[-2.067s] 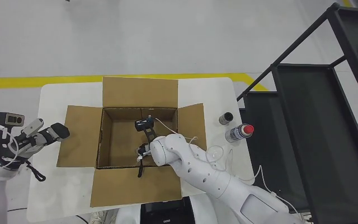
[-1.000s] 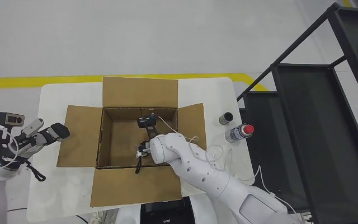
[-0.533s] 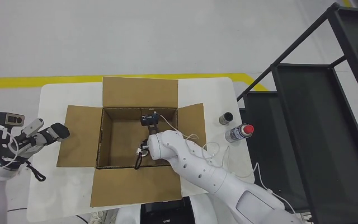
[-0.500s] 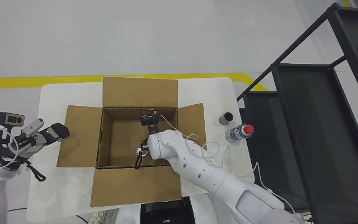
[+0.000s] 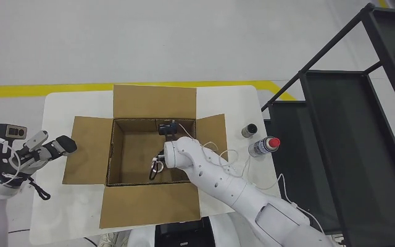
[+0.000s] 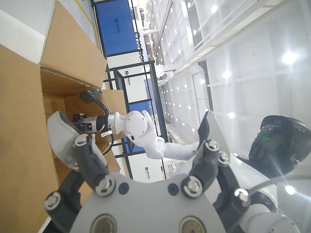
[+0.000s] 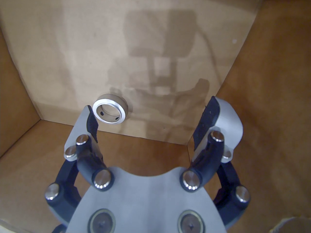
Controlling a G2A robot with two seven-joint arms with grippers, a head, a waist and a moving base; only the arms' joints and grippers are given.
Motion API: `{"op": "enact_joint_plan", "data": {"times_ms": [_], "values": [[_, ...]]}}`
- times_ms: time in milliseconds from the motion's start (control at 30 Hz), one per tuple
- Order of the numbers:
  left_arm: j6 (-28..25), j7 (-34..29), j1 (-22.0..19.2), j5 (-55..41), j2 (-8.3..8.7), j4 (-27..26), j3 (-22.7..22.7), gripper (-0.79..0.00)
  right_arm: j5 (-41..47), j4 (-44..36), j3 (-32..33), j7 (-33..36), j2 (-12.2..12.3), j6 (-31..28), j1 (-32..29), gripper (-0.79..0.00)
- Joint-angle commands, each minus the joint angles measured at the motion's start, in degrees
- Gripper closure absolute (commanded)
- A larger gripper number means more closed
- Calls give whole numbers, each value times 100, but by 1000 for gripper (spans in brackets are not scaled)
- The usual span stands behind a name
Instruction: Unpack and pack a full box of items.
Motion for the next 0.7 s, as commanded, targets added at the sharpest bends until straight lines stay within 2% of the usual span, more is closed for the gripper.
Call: {"op": "enact_joint_plan", "data": {"times_ms": [0, 667], "values": [[0, 0, 0, 0, 0, 0, 0, -785, 29, 86, -8, -17, -28, 5, 49, -785], [0, 0, 0, 0, 0, 0, 0, -785, 32, 737, -116, 89, -229, -35, 284, -785]]}}
